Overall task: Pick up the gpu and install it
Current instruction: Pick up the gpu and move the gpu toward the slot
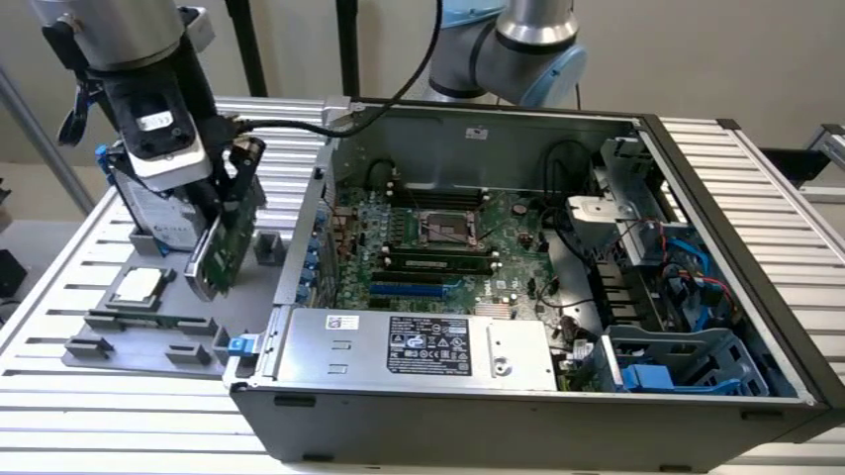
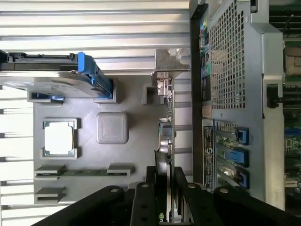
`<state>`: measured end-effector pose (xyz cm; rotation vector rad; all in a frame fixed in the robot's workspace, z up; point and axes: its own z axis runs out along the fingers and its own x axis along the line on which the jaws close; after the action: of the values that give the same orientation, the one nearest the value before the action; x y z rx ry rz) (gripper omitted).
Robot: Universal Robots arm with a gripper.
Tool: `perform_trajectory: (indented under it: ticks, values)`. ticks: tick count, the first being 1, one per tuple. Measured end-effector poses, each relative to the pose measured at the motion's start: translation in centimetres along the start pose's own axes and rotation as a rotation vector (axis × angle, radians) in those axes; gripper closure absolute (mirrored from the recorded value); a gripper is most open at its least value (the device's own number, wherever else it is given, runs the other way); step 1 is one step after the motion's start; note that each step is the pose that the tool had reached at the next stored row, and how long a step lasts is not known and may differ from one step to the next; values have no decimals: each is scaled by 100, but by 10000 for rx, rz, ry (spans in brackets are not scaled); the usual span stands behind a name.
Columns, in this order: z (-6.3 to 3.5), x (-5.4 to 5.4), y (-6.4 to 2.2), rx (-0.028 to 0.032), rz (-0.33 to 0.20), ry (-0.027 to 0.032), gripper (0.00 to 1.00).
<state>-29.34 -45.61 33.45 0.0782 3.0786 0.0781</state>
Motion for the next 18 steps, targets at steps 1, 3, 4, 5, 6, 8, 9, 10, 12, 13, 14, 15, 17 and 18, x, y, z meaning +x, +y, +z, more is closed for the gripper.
perform_trajectory:
  ticks: [1, 3, 4, 5, 6, 8, 9, 10, 12, 13, 14, 15, 17, 18]
  values:
    - [-46, -11, 2, 0, -1, 1, 100]
    - [-134, -32, 5, 0, 0, 3, 100]
    - [-179, -43, 7, 0, 0, 4, 100]
    - [-223, -54, 8, 0, 0, 5, 100]
    - [-267, -66, 10, 0, 0, 5, 100]
    - [-357, -90, 13, 0, 0, 6, 100]
    - [-403, -103, 14, 0, 0, 6, 100]
    - [-449, -116, 16, 1, 0, 8, 100]
    - [-536, -146, 19, -1, 0, 8, 100]
    - [-582, -165, 21, 1, 0, 11, 100]
    - [-626, -189, 23, 0, 1, 12, 100]
    - [-670, -219, 25, 1, 1, 15, 100]
    - [-756, -292, 28, 0, -1, 22, 100]
    - [-798, -335, 29, 1, -2, 27, 100]
